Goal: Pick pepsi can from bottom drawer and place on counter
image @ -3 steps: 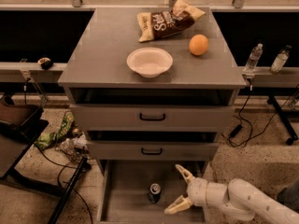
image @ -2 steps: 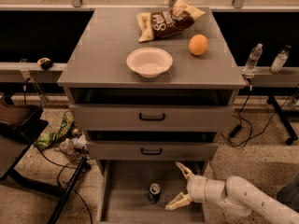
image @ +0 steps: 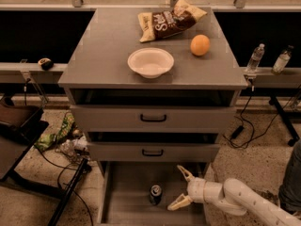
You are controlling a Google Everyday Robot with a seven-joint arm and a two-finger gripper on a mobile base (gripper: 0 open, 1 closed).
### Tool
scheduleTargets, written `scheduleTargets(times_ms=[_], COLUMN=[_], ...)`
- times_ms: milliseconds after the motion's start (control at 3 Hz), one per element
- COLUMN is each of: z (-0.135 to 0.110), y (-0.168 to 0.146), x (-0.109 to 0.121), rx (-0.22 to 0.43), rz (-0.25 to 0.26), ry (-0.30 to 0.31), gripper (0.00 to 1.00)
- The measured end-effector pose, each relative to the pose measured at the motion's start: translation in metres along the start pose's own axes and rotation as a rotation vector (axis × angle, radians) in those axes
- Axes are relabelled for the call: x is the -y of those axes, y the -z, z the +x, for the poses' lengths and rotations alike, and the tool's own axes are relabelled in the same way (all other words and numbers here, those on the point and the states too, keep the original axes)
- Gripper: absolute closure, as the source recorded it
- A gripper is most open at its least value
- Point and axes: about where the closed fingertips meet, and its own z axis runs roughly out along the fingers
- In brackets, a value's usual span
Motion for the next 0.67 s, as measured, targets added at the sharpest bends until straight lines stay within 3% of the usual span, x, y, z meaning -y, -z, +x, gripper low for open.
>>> scheduleTargets(times_ms=[667], z=[0.047], y=[-0.031], x=[-0.001], rx=[0.056], rz=[0.011], ry=[-0.057], gripper=[0.00])
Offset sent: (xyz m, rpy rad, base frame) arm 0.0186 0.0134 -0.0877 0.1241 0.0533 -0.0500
